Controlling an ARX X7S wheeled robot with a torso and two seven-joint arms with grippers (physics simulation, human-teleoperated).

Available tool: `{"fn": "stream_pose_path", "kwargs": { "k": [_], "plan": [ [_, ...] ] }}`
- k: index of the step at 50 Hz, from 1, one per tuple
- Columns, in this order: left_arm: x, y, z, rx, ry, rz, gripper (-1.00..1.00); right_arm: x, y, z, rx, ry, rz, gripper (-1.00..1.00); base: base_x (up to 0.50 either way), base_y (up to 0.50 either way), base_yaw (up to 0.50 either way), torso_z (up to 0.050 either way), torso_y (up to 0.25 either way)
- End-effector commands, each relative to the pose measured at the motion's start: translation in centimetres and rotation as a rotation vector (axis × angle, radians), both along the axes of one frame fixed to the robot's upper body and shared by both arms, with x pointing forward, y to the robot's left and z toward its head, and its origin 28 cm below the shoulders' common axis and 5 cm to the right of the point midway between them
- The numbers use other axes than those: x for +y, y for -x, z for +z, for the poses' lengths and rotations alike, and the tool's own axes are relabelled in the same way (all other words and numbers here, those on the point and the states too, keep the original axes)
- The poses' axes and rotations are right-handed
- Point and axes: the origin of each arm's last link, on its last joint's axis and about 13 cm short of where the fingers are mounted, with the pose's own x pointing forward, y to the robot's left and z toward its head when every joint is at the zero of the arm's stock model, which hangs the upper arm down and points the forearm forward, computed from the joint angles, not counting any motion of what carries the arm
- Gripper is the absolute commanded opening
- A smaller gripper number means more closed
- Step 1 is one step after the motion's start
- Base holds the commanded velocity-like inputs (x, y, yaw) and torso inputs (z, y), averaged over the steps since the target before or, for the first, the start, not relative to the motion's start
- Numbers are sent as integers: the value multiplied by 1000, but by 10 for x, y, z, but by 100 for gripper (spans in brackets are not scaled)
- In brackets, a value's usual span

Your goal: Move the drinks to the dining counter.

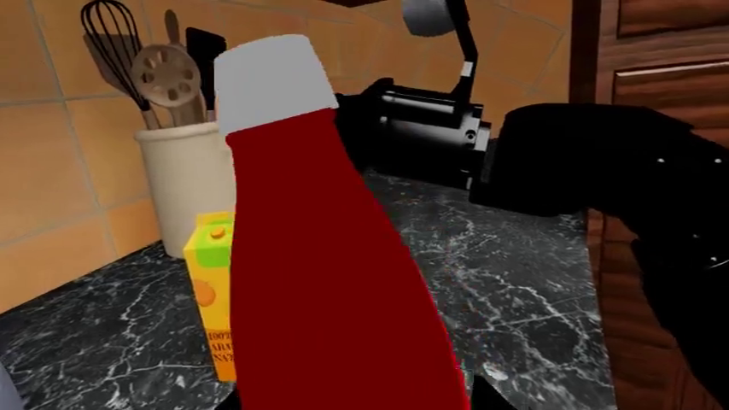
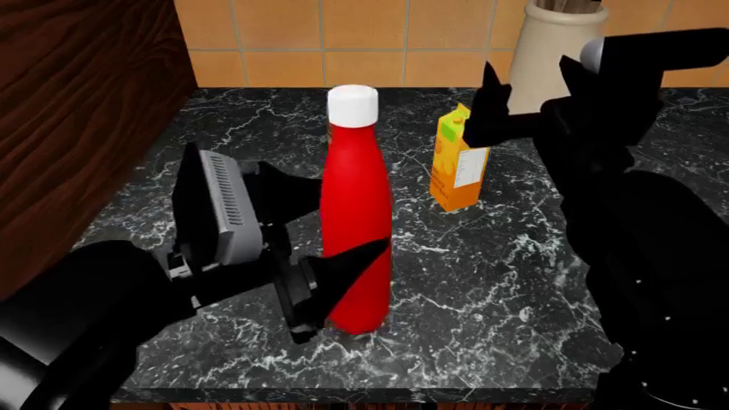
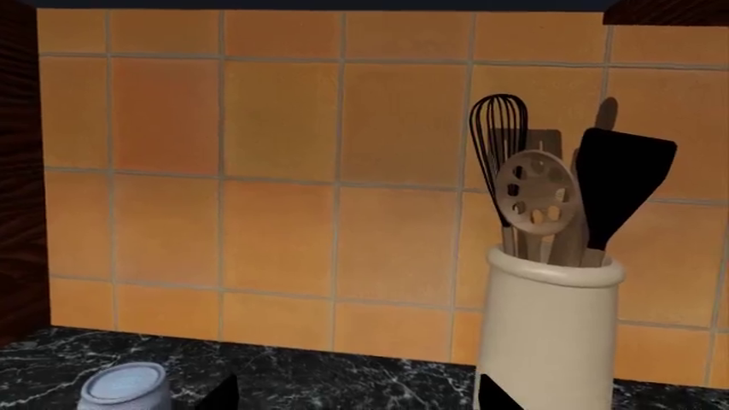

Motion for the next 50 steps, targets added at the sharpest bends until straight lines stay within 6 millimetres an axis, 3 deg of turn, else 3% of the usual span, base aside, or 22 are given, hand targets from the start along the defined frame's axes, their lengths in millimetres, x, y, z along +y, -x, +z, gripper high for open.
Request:
{"fn": "stream_pose_path", "kwargs": {
  "k": [1, 13, 16, 22, 29, 40, 50],
  "plan": [
    [0, -10, -1, -1, 45, 71, -100, -2, 0, -4, 6, -5, -5, 100, 0, 0, 0, 0, 0],
    [4, 3, 11, -55, 123, 116, -100, 0, 0, -3, 2, -7, 0, 100, 0, 0, 0, 0, 0],
    [7, -1, 28, -125, 212, 323, -100, -2, 1, -4, 6, -15, -7, 100, 0, 0, 0, 0, 0],
    [11, -2, 55, -194, 373, 559, -100, -4, 2, -10, 43, -26, -11, 100, 0, 0, 0, 0, 2],
    [11, -7, 62, -211, 406, 668, -100, -2, 14, 1, 57, 1, 37, 100, 0, 0, 0, 0, 0],
    [17, -18, 58, -192, 401, 740, -100, -6, 53, 28, 32, 8, 104, 100, 0, 0, 0, 0, 1],
    [18, -19, 57, -181, 405, 746, -100, 1, 56, 26, 204, 102, 172, 100, 0, 0, 0, 0, 0]
  ]
}}
